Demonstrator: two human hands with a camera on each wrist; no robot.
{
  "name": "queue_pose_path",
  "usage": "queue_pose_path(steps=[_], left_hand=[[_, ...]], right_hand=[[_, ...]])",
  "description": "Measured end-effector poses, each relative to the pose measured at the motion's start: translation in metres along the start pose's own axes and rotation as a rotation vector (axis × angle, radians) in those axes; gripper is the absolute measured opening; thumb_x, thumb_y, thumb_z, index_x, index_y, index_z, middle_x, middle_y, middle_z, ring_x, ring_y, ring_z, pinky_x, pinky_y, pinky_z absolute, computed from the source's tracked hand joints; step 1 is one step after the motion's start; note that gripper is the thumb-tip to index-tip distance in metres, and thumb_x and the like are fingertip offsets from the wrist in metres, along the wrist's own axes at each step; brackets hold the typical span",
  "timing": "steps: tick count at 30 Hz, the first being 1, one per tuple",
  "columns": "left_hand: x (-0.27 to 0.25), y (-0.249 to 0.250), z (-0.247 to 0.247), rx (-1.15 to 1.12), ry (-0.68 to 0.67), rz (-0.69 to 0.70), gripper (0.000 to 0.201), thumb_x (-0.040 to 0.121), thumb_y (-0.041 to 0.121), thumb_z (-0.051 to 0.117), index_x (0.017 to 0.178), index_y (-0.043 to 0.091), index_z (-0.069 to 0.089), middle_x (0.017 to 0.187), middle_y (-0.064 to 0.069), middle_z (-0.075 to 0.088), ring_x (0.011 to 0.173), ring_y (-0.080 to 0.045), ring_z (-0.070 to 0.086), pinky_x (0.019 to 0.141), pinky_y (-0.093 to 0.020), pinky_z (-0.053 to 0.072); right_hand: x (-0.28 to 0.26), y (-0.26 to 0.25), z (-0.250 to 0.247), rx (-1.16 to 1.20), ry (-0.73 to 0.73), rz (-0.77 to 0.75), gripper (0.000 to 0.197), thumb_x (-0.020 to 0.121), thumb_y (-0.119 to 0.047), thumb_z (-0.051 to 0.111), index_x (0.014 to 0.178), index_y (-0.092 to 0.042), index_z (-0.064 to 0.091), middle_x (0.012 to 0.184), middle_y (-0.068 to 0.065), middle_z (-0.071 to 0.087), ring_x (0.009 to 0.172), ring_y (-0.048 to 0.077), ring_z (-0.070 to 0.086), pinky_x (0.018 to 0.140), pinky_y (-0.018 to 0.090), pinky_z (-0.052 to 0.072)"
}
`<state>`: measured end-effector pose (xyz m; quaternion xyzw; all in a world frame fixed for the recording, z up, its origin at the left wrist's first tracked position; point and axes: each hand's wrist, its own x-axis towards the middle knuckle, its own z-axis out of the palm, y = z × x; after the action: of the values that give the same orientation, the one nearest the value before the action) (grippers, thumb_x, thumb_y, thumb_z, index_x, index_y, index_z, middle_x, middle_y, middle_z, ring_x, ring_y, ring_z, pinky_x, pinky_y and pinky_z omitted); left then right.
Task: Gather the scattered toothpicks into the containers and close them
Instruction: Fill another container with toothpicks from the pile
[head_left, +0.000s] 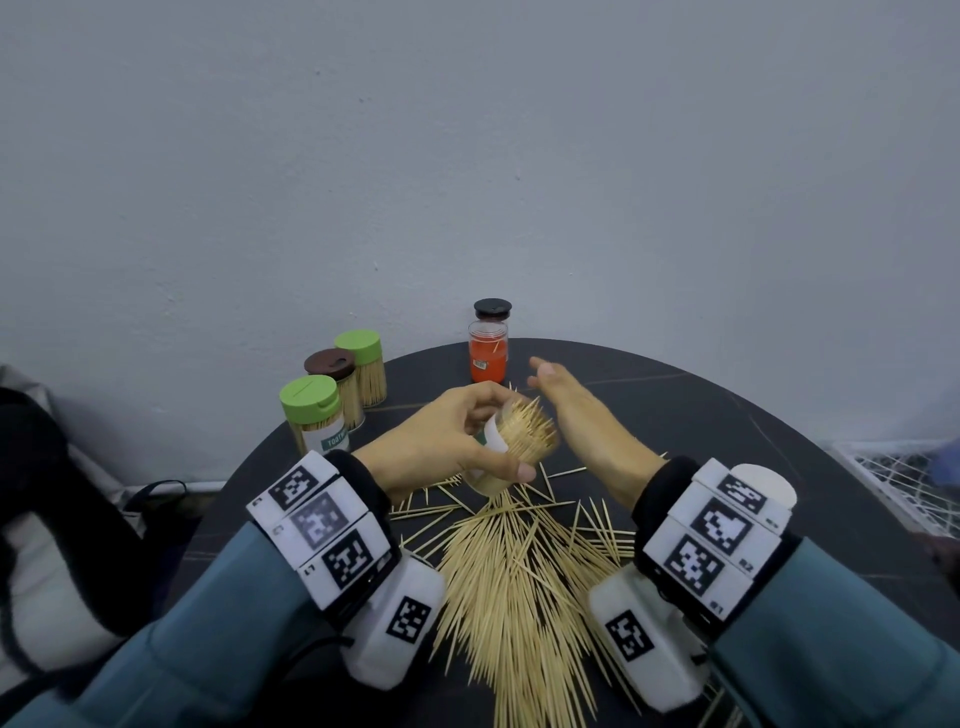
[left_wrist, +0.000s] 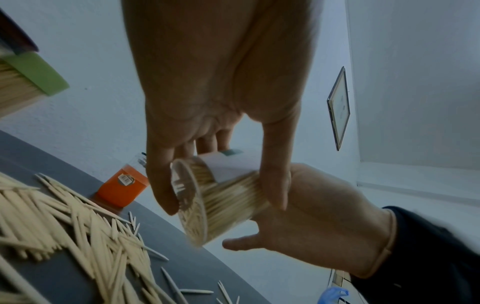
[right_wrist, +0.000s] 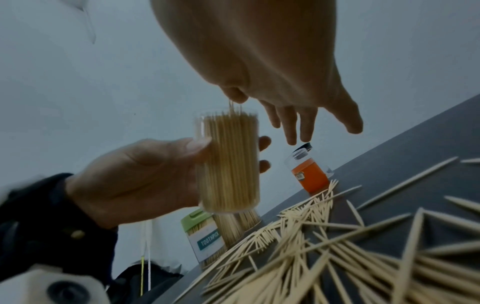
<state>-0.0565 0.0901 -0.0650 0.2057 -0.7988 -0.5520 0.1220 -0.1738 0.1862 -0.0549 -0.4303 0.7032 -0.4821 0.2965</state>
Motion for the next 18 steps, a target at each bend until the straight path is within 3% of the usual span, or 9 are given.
queue_pose_path(steps=[5,9,12,15,18], left_hand=[[0.0,0.0,0.001,-0.015,0.004,-0.009,0.058,0.07,-0.001,0.078,0.121,0.011,0.054,0.109,-0.008,0.069,0.1,-0.02,0.066,0.091,-0.037,0.053],[0.001,-0.002,-0.002,-0.04,0.043,-0.024,0.059,0.069,0.001,0.079,0.121,0.012,0.054,0.111,-0.009,0.068,0.098,-0.018,0.066,0.085,-0.029,0.055],[0.003,-0.001,-0.004,-0.048,0.06,-0.028,0.06,0.069,0.003,0.079,0.122,0.015,0.053,0.113,-0.006,0.066,0.101,-0.016,0.064,0.08,-0.023,0.053],[0.004,-0.001,-0.004,-0.048,0.074,-0.026,0.06,0.068,0.006,0.08,0.121,0.017,0.054,0.114,-0.005,0.066,0.104,-0.017,0.064,0.08,-0.024,0.052],[0.004,-0.001,-0.003,-0.047,0.086,-0.013,0.057,0.067,0.005,0.081,0.117,0.017,0.056,0.112,-0.006,0.067,0.101,-0.019,0.065,0.08,-0.026,0.053]], right_hand=[[0.004,0.006,0.003,-0.116,-0.106,0.086,0.051,0.1,-0.043,0.018,0.146,-0.022,0.02,0.145,0.003,0.039,0.134,0.017,0.035,0.109,0.03,0.024],[0.0,-0.002,-0.01,-0.129,-0.071,0.064,0.053,0.099,-0.047,0.018,0.144,-0.02,0.025,0.144,-0.001,0.038,0.118,0.003,0.035,0.095,0.021,0.023],[0.0,-0.006,-0.024,-0.199,-0.063,0.069,0.05,0.099,-0.045,0.022,0.142,-0.019,0.029,0.146,0.0,0.038,0.127,0.008,0.036,0.093,0.022,0.022],[-0.003,-0.008,-0.039,-0.297,-0.085,0.077,0.042,0.099,-0.036,0.037,0.137,-0.019,0.038,0.14,0.0,0.044,0.115,0.006,0.04,0.09,0.021,0.028],[-0.013,-0.009,-0.054,-0.488,-0.171,0.088,0.044,0.093,-0.029,0.054,0.134,-0.02,0.041,0.137,0.003,0.046,0.121,0.013,0.045,0.095,0.025,0.035]])
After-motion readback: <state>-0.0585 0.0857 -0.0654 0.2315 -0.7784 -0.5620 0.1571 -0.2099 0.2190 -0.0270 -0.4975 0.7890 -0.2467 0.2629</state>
